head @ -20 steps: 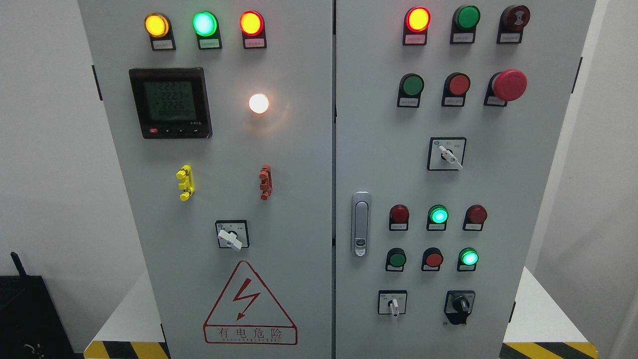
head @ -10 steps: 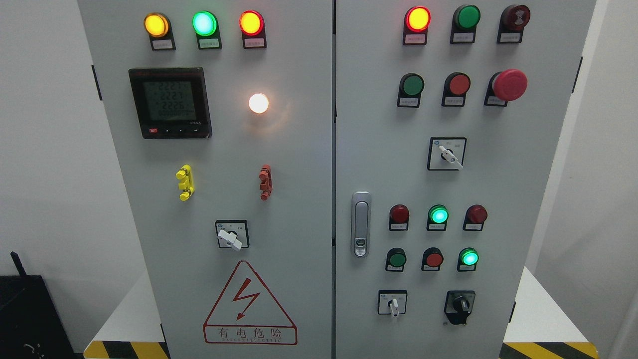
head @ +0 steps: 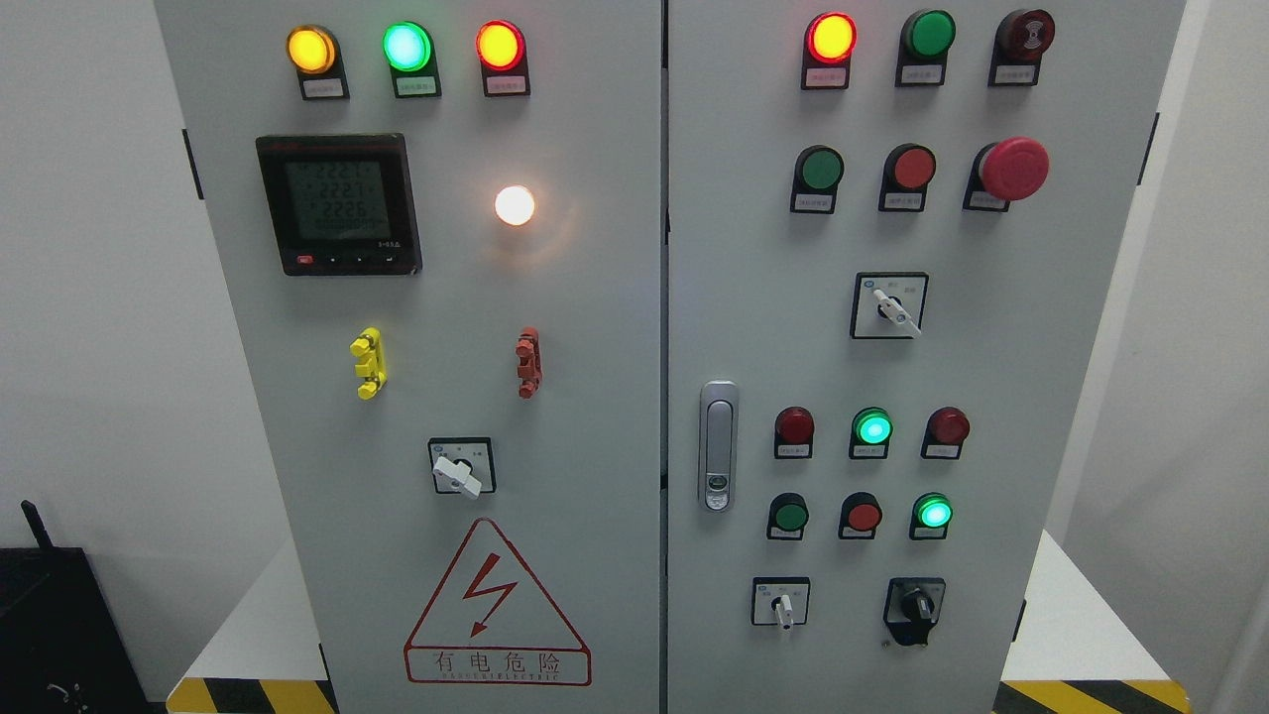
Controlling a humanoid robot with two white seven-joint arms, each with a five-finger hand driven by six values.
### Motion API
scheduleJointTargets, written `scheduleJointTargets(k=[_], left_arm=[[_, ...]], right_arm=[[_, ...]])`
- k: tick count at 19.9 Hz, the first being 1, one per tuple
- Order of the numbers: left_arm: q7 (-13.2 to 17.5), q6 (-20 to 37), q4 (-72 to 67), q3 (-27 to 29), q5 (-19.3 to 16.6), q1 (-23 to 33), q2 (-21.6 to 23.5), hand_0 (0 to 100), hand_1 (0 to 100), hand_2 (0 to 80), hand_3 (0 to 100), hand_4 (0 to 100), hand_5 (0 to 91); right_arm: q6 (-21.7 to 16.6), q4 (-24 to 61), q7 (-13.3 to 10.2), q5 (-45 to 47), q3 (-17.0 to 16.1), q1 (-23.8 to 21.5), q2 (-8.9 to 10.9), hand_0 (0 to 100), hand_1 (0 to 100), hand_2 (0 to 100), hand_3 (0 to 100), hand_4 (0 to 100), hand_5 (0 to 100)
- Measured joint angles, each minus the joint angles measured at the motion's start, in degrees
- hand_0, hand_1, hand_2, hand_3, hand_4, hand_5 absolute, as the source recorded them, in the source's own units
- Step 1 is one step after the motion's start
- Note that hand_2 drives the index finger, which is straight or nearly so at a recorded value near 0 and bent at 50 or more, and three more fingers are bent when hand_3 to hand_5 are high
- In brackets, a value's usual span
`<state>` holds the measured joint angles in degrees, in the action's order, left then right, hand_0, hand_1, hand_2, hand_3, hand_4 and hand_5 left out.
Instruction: Flip black knob to close circuit
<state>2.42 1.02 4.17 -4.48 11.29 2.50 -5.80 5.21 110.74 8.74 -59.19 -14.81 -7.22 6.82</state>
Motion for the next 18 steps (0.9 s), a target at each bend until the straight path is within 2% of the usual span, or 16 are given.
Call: scheduleJointTargets(k=[4, 8, 13, 18], left_arm=[[0.0, 0.0, 0.0, 0.0, 0.0, -0.01, 0.0, 12, 56, 0.0, 0, 0, 0.0], [0.01, 0.0, 0.0, -0.01, 0.01, -0.02, 0.0, 12, 56, 0.0, 0, 0, 0.0], [0.02, 0.0, 0.0, -0.01, 0.01, -0.03, 0.0, 12, 56, 0.0, 0, 0, 0.0], [0.03, 0.0, 0.0, -0.01, 0.0, -0.02, 0.0, 12, 56, 0.0, 0, 0, 0.0]], right_arm=[[1.88, -1.23, -2.63, -1.01, 3.18, 1.97, 0.38, 0, 12, 92, 100, 87, 85], [4.54, -2.0, -3.71, -1.54, 6.54, 4.07, 0.62, 0, 11, 92, 100, 87, 86], [6.6, -2.58, -3.79, -2.73, 10.76, 5.9, 0.54, 0, 11, 92, 100, 87, 87], [6.76, -3.08, -3.33, -5.27, 13.61, 6.69, -0.57, 0, 10, 92, 100, 87, 87]])
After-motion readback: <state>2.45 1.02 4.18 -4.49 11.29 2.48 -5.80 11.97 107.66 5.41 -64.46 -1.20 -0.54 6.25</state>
